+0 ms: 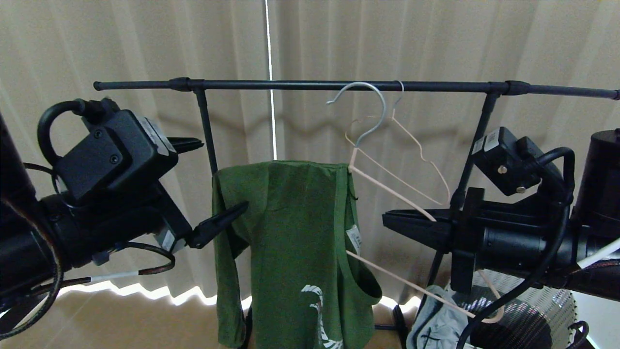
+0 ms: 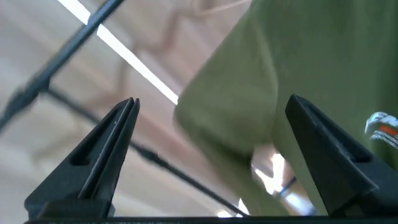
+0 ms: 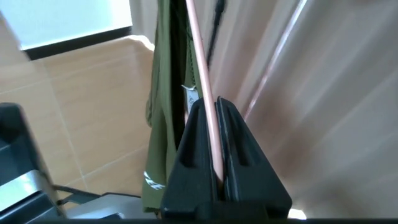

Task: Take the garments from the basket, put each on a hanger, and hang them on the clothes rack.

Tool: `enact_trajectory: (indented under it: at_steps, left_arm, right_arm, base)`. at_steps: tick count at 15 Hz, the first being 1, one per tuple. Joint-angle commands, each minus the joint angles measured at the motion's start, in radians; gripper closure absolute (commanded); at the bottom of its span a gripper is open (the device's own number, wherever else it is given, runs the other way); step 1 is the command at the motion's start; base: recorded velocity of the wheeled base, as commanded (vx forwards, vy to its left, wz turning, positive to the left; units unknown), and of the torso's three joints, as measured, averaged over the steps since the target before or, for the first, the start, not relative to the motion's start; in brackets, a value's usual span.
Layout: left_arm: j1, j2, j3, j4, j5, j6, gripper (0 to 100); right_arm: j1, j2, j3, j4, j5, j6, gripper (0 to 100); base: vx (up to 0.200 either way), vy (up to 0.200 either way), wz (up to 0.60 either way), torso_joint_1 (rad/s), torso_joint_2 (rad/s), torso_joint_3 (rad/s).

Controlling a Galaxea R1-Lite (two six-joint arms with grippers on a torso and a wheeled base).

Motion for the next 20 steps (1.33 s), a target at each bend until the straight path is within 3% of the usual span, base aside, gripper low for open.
enact_trajectory:
  at_steps: [1, 3, 7, 20]
  left_arm:
    - [-0.011, 0.051, -0.027, -0.005, -0.076, 0.037, 0]
    - [-0.014, 0.062, -0.036, -0.005, -0.118, 0.065, 0]
    - [-0.005, 0.122, -0.079, -0.008, -0.118, 0.077, 0]
    - [-0.014, 0.125, -0.084, -0.044, -0.118, 0.111, 0]
  right_arm:
    - [0.016, 0.000, 0.002, -0.001, 0.005, -0.002, 100]
    - [0.034, 0.004, 0.010, -0.032, 0.013, -0.002, 100]
    - [0.064, 0.009, 0.030, -0.099, 0.074, -0.005, 100]
    - [0.068, 0.021, 0.045, -0.099, 0.074, -0.028, 100]
  base:
    - [0.000, 0.000, 0.00, 0.000, 0.00, 0.000]
    - [0.000, 0.000, 0.00, 0.000, 0.00, 0.000]
    - [0.000, 0.000, 0.00, 0.000, 0.00, 0.000]
    - [0.000, 0.000, 0.00, 0.000, 0.00, 0.000]
